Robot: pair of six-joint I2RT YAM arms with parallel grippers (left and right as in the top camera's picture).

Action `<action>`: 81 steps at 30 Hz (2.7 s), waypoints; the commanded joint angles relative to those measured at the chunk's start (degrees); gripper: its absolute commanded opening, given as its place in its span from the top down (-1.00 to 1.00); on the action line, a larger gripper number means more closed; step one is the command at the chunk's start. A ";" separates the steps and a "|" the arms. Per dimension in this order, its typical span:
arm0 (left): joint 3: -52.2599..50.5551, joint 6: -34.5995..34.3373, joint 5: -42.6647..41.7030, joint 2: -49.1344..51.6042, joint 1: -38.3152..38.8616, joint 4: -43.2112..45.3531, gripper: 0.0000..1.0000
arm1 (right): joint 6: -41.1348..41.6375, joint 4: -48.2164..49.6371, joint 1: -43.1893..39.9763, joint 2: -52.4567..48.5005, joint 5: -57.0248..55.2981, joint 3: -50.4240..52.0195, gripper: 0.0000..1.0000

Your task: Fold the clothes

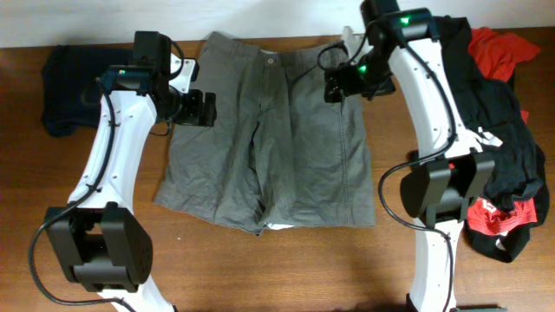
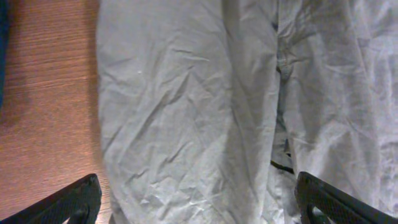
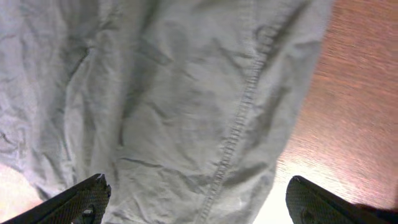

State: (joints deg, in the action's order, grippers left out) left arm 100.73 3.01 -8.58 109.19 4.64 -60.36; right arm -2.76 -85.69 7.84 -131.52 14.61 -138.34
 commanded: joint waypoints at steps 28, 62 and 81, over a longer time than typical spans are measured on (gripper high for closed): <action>-0.94 -6.40 -2.14 20.20 2.49 18.45 0.98 | 2.16 23.12 -2.58 -0.09 0.00 32.26 0.92; -0.92 -6.86 6.99 26.25 2.34 43.23 0.98 | 15.76 22.51 -2.64 -0.09 -4.81 52.28 0.92; -0.92 -6.86 9.90 36.13 2.34 51.41 0.98 | 16.85 25.73 5.18 4.48 1.99 72.48 0.92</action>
State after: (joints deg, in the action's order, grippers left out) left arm 101.12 -3.31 0.67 139.20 7.11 -7.84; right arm 13.39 -61.93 8.05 -120.16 24.27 -74.72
